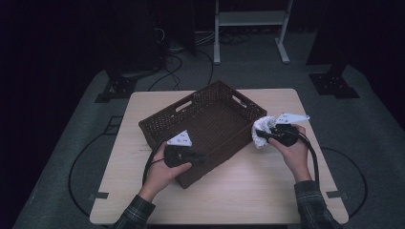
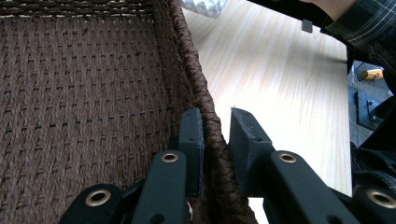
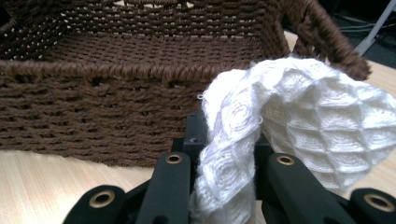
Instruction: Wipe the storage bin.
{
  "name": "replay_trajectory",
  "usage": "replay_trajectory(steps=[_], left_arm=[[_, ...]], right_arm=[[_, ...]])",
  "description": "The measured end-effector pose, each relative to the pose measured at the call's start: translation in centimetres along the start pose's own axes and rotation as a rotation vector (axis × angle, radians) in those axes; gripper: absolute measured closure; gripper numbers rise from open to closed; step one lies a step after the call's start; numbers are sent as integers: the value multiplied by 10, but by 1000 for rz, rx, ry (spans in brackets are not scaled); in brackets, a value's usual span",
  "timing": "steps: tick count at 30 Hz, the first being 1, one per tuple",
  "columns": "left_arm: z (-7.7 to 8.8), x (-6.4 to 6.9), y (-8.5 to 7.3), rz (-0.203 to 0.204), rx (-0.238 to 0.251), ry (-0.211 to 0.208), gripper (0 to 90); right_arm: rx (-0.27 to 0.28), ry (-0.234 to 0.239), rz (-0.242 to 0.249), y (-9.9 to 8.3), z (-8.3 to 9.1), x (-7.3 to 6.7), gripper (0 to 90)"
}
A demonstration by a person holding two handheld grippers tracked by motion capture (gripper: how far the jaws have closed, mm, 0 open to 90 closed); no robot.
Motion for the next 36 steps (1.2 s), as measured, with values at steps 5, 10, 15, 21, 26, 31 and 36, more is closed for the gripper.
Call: replay_trajectory(steps=[5, 10, 15, 21, 26, 31, 36], left_arm=[[0, 0, 0, 0, 0, 0, 745], [0, 0, 0, 0, 0, 0, 745], [0, 0, 0, -1, -1, 1, 745], [0, 0, 0, -2, -1, 0, 745], [0, 0, 0, -1, -1, 0, 745], [0, 0, 0, -2, -2, 1, 745], [0, 0, 0, -2, -2, 1, 745]], right_arm=[[-31, 3, -7, -7, -8, 0, 764], [-56, 3, -11, -12, -13, 0, 765], [-76, 6, -12, -18, -19, 1, 765], [-103, 7, -27, -27, -25, 3, 765], [-126, 6, -33, -33, -30, 5, 765], [-153, 8, -41, -40, -34, 5, 764], [-153, 3, -31, -40, -33, 4, 764]])
Point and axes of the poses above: each handheld gripper's, and its own axes: z roughly backward along the jaws, y roughly out of its top, x roughly to its right, the point moved 4 cm from there along -z, roughly forward along the jaws, and after that the axes turned 3 degrees about x, right-handed, at the moved point
